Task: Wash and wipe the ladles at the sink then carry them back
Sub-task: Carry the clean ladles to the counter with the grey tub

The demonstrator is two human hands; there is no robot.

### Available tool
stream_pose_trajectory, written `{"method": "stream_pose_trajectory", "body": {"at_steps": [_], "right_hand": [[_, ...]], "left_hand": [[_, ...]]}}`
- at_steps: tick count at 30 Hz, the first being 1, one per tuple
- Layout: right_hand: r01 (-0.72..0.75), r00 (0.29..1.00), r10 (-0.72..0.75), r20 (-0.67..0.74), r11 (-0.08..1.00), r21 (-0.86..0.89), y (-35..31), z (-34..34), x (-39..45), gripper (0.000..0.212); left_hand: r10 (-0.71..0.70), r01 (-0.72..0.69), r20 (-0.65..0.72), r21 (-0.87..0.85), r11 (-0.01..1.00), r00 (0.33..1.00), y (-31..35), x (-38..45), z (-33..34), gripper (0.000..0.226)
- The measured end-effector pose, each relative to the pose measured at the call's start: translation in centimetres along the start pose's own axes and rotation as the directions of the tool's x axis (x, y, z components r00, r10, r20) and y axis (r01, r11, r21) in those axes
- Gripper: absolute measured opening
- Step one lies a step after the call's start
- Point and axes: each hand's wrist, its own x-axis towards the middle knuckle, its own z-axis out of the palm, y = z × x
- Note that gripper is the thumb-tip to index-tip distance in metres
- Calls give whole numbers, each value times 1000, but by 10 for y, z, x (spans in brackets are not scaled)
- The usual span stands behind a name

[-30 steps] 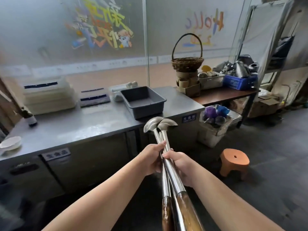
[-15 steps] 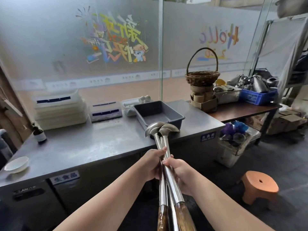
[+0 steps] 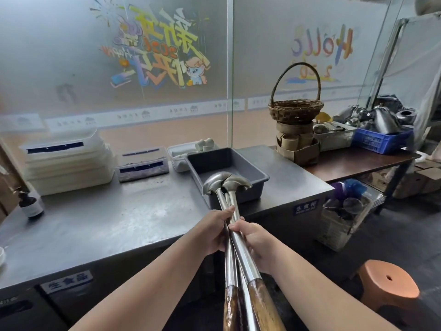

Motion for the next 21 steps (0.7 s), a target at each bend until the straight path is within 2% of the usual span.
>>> {"method": "stream_pose_trajectory", "body": {"at_steps": [6,11,21], "right_hand": [[-10,998,14,63,998,-69,-54,-38,78,25],[-50,992,60,113,994,-93,-94,-68,146,22],[-192,978,194,72,981,-32,-128,-97,292,26]], "left_hand": [[37,-40,-72,-32,999,997,43,88,-2,40],[16,-24,-125,-65,998,992,82,149,-5,39],[-77,54,-122,-181,982,990,121,284,-54,37]]}}
